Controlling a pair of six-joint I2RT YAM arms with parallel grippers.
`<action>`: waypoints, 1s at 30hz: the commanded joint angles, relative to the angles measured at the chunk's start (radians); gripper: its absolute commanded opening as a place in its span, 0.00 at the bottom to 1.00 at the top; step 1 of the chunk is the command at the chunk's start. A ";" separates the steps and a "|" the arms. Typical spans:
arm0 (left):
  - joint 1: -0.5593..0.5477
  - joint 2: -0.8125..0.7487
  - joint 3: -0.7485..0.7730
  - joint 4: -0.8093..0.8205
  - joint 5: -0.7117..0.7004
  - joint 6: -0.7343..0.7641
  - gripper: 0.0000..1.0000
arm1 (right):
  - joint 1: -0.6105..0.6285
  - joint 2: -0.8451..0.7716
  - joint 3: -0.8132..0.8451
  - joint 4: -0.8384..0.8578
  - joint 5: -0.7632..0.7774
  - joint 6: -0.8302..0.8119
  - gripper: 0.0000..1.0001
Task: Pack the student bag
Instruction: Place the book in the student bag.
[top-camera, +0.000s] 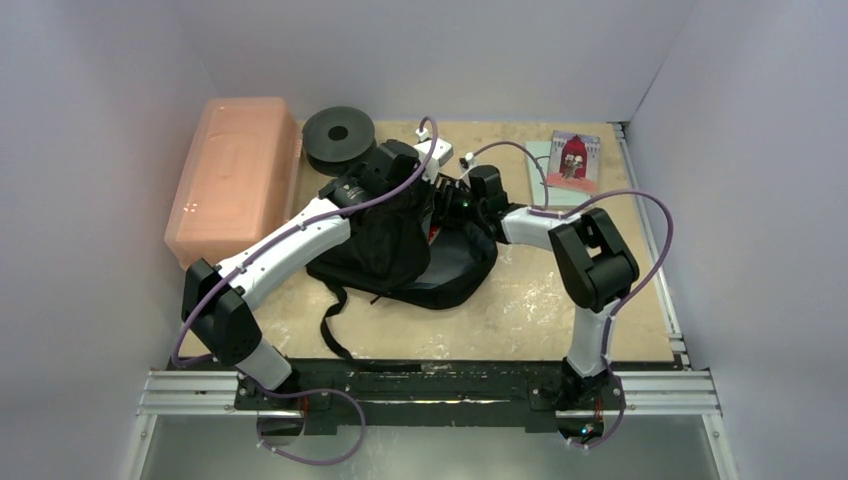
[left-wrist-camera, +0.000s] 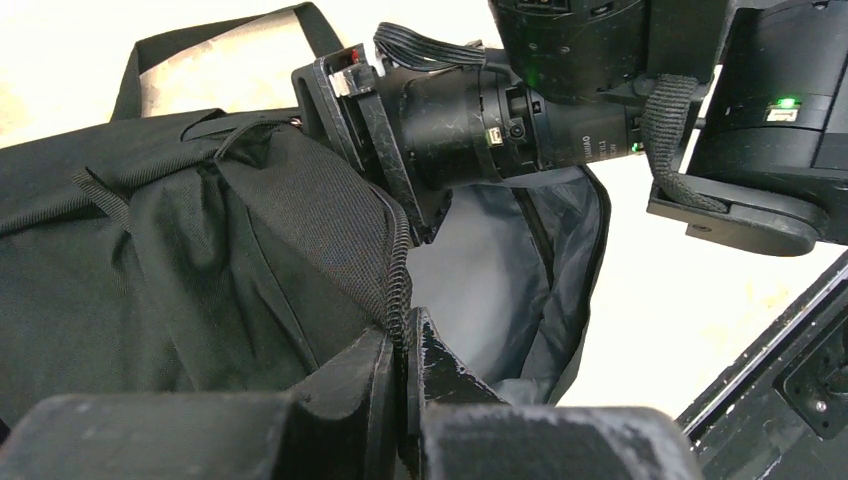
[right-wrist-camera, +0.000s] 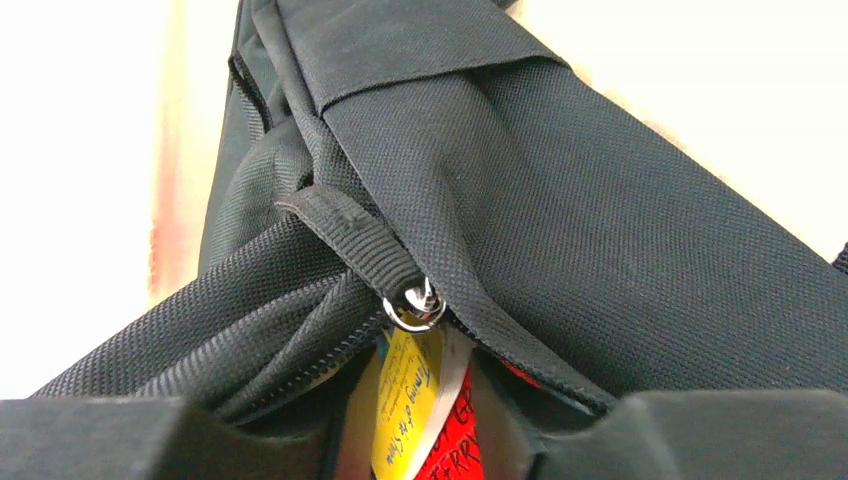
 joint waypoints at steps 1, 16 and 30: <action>-0.009 -0.058 0.012 0.064 -0.004 0.021 0.00 | 0.003 -0.073 -0.013 -0.016 0.030 -0.007 0.48; -0.008 -0.038 0.023 0.043 -0.074 0.010 0.00 | -0.052 -0.463 -0.060 -0.503 0.305 -0.323 0.67; -0.008 -0.018 0.032 0.035 -0.062 -0.027 0.00 | -0.549 -0.581 -0.242 -0.232 0.419 -0.080 0.79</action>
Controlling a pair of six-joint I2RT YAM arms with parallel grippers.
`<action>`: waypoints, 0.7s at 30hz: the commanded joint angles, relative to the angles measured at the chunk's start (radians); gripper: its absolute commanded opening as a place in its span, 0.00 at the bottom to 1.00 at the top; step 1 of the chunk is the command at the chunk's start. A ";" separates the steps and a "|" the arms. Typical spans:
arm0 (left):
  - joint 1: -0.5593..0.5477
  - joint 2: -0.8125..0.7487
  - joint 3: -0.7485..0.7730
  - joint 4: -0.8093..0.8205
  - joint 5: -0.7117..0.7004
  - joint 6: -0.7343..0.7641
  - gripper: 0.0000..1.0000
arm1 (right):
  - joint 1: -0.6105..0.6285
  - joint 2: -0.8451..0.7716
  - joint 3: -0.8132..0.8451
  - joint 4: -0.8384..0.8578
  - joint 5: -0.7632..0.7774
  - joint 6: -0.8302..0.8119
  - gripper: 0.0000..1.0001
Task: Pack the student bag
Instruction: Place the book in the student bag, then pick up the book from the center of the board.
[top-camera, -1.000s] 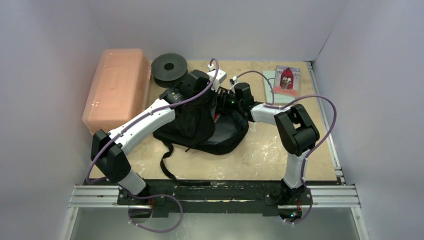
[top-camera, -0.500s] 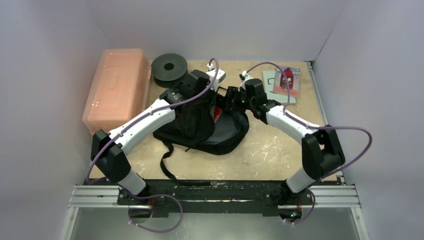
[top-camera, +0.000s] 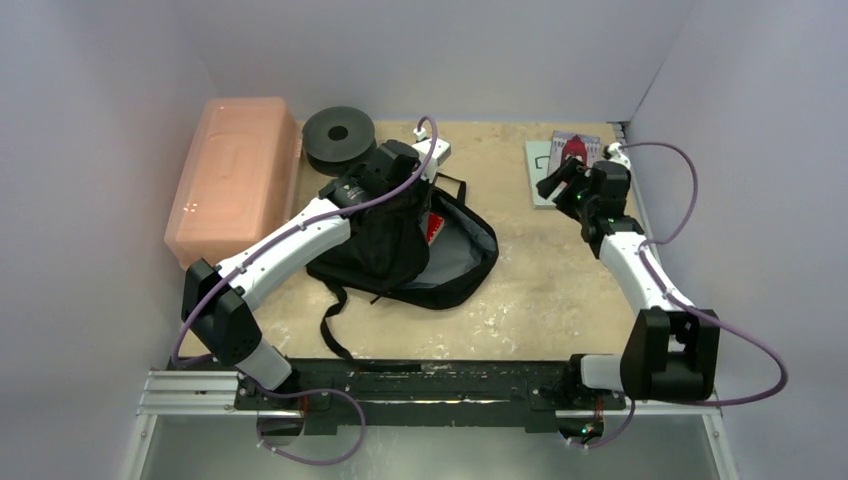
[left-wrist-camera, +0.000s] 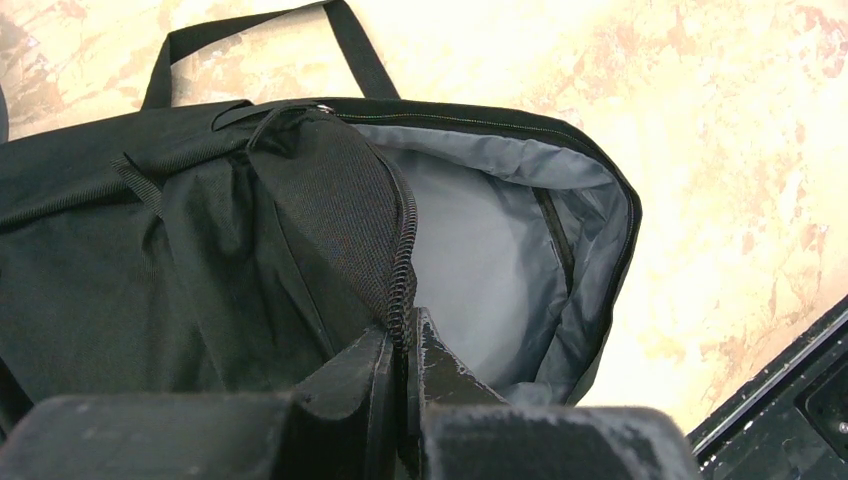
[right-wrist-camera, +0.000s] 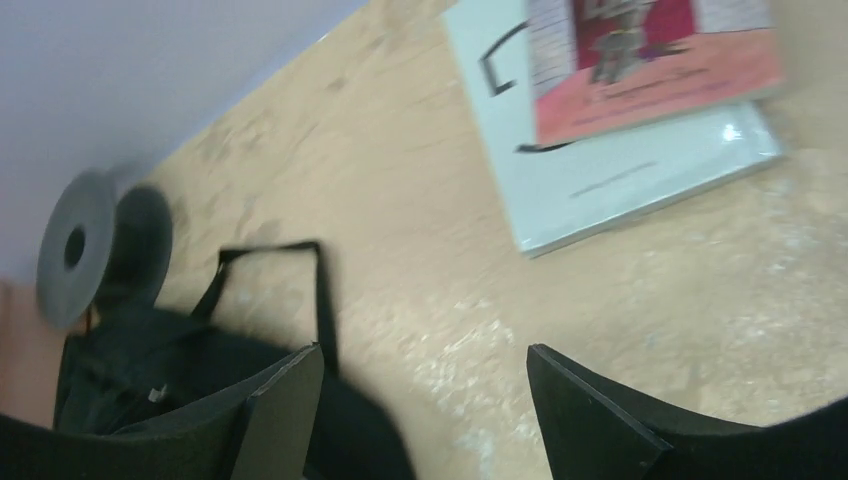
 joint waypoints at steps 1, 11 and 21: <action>-0.007 -0.010 0.032 0.041 0.012 -0.032 0.00 | -0.121 0.090 -0.023 0.192 0.069 0.161 0.78; -0.008 -0.009 0.011 0.021 0.069 -0.027 0.00 | -0.341 0.389 0.107 0.263 -0.004 0.138 0.78; -0.009 0.002 -0.002 0.028 0.097 -0.031 0.00 | -0.427 0.623 0.218 0.332 -0.140 0.100 0.76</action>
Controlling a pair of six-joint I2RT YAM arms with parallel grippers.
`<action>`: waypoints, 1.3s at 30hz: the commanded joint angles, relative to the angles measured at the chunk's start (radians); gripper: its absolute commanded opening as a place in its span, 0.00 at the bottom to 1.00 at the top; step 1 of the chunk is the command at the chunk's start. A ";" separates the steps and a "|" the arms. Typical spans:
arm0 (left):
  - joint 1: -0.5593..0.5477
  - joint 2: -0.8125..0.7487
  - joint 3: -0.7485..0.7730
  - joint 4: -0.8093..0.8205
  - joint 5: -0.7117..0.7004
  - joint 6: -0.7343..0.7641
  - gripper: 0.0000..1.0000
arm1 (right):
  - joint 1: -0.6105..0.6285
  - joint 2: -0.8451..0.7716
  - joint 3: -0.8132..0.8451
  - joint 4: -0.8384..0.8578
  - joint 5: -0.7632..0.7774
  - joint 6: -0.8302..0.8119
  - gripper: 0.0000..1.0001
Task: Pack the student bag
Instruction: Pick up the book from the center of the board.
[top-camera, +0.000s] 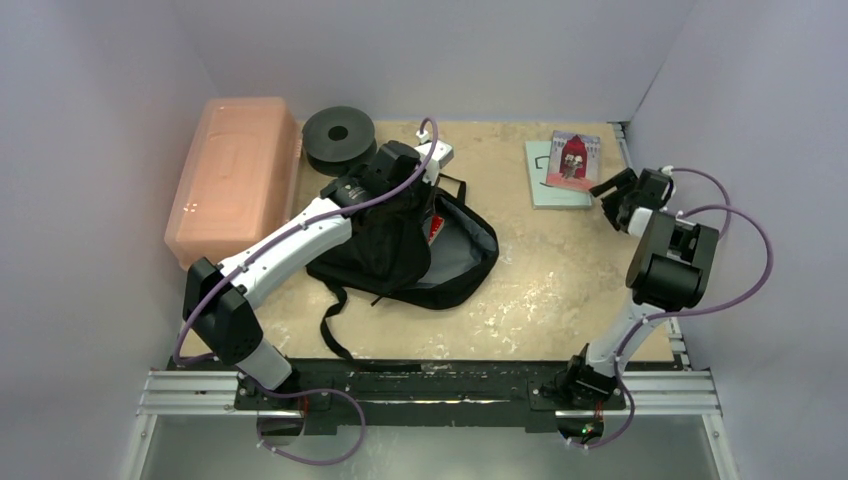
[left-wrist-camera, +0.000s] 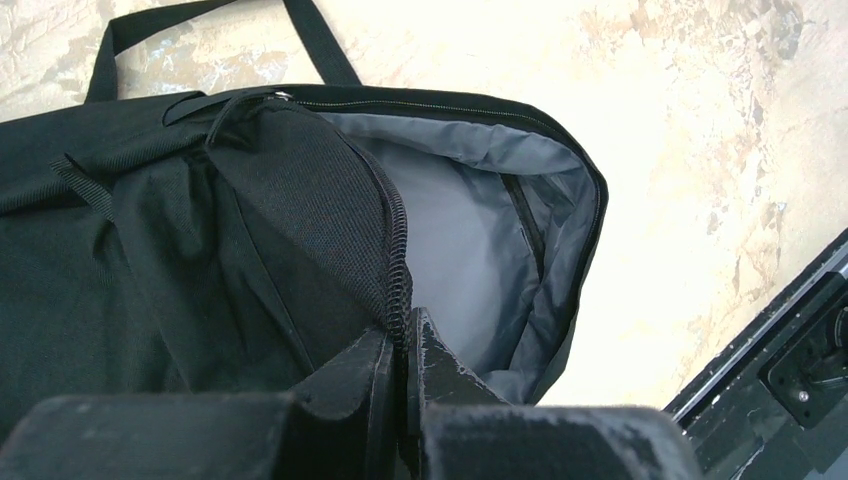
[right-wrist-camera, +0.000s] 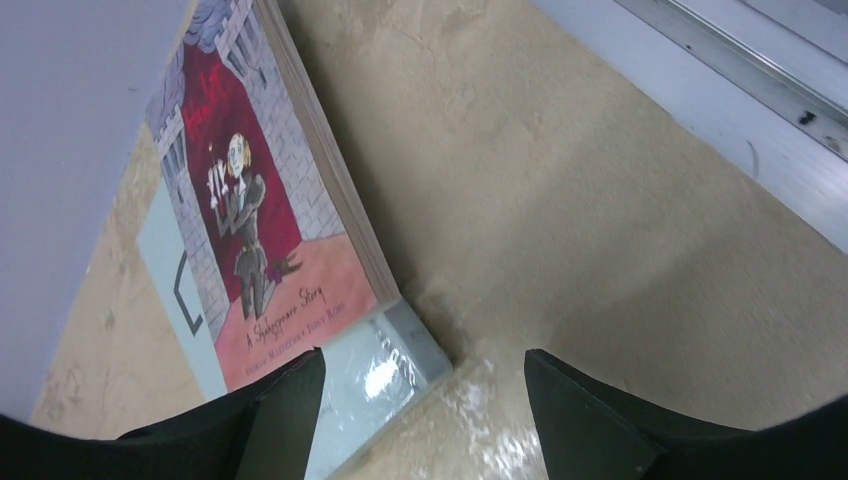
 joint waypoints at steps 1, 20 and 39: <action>-0.009 -0.002 -0.002 0.034 0.028 -0.004 0.00 | -0.005 0.089 0.113 0.072 -0.081 -0.014 0.76; -0.009 -0.012 -0.010 0.046 0.038 0.003 0.00 | -0.004 0.296 0.142 0.386 -0.206 0.223 0.44; -0.009 -0.019 -0.012 0.048 0.032 0.008 0.00 | 0.053 0.013 0.194 0.167 -0.143 0.080 0.00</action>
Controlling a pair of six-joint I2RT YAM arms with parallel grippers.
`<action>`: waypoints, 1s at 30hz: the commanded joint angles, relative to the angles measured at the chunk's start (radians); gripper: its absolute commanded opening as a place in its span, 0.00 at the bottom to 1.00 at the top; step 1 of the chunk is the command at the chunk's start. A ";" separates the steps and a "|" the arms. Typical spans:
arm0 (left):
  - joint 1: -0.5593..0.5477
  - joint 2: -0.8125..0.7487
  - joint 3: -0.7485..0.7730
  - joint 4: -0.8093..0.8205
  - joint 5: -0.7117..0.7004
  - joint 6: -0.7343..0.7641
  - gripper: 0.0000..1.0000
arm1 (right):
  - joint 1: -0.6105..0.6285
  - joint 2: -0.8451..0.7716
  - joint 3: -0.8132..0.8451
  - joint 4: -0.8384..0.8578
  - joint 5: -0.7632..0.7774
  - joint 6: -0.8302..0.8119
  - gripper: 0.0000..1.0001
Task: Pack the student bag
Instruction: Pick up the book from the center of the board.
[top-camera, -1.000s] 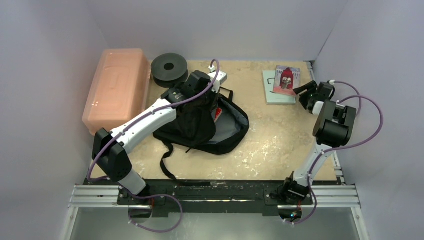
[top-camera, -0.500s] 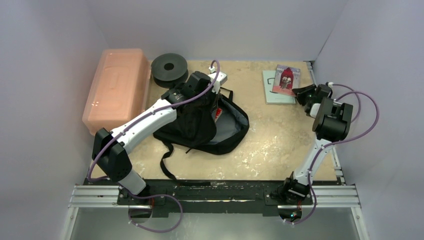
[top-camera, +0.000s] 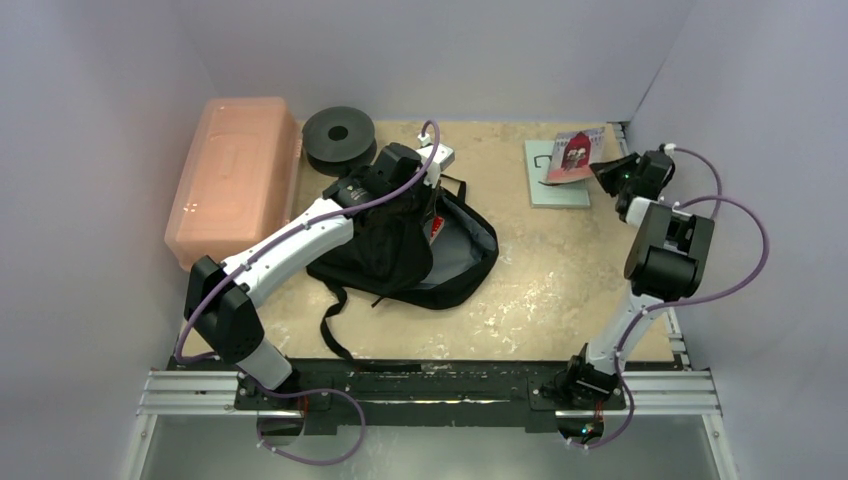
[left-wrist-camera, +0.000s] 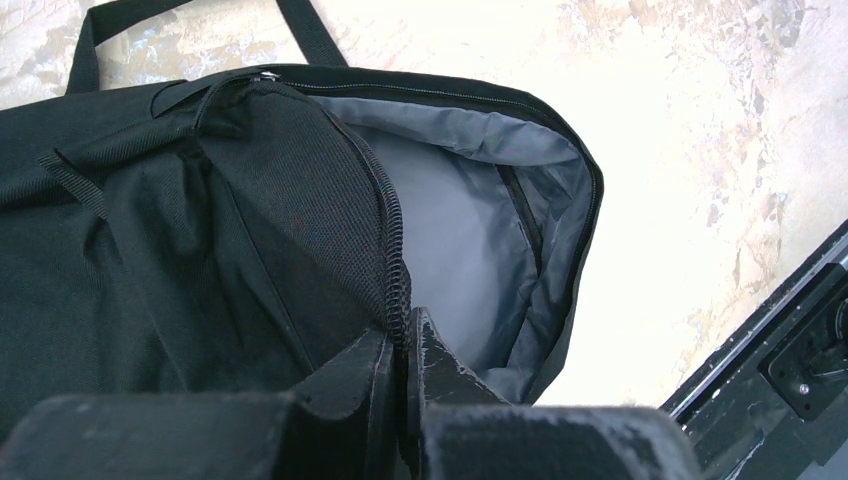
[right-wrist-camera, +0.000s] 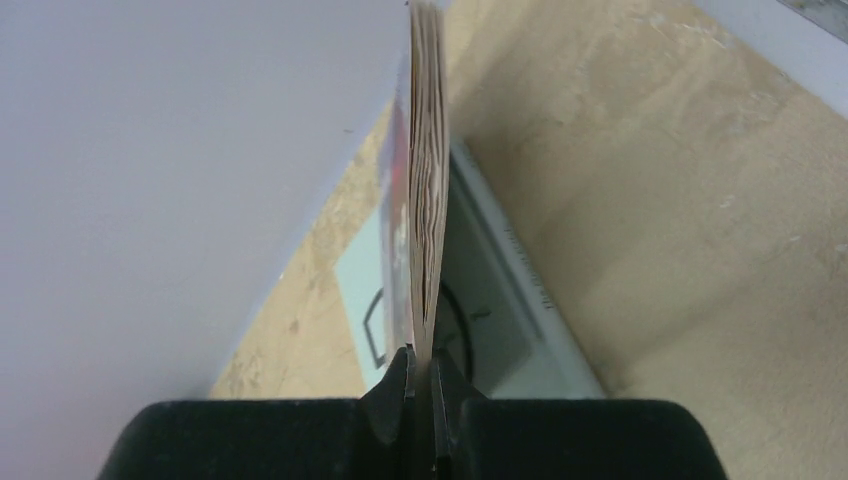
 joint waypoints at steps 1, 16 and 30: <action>-0.009 -0.027 0.002 0.039 0.012 0.006 0.00 | 0.061 -0.179 0.039 -0.114 0.073 -0.103 0.00; -0.009 -0.022 0.004 0.033 0.001 -0.011 0.00 | 0.430 -0.564 -0.014 -0.562 0.114 -0.443 0.00; -0.009 -0.029 0.000 0.033 -0.029 -0.014 0.00 | 0.431 -0.861 0.023 -1.064 -0.108 -0.629 0.00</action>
